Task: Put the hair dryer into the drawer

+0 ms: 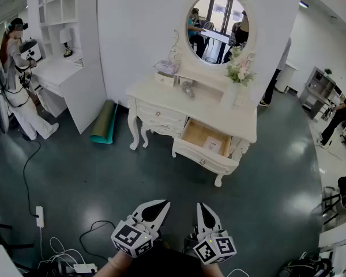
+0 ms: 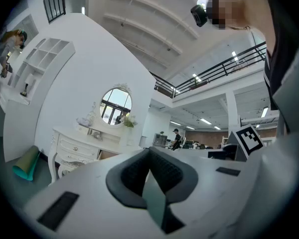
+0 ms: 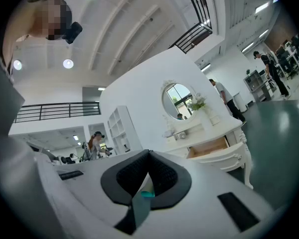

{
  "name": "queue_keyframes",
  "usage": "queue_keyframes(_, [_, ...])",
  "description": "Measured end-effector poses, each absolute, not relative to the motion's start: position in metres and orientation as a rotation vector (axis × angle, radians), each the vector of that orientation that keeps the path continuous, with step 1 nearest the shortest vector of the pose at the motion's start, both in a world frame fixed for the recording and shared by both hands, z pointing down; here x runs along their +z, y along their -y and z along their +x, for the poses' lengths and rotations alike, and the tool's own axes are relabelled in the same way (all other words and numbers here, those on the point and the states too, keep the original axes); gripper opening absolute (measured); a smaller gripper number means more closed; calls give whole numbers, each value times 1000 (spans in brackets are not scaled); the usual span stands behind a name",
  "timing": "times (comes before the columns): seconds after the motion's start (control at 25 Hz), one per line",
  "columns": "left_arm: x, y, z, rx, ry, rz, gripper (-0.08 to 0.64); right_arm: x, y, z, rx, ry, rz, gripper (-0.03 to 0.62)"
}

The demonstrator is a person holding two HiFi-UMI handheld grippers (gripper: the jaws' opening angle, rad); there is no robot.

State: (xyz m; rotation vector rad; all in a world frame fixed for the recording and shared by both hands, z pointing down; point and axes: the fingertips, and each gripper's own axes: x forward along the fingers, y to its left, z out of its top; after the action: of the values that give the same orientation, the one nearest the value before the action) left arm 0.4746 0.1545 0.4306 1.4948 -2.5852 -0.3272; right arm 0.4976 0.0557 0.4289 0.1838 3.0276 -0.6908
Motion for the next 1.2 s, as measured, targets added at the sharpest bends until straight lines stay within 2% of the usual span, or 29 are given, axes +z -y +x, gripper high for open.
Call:
queue_keyframes(0.24, [433,-157,473,-343,2571,1465,15,432,-56,495,-790,-3006,175,18])
queue_keyframes(0.6, [441,-151,455,-406,2547,1450,15,439,-53,476,-774,-3023,165,18])
queue_keyframes(1.2, [439,-127,359,-420,2554,1407,15,434,-52,376,-776,-3039,289,17])
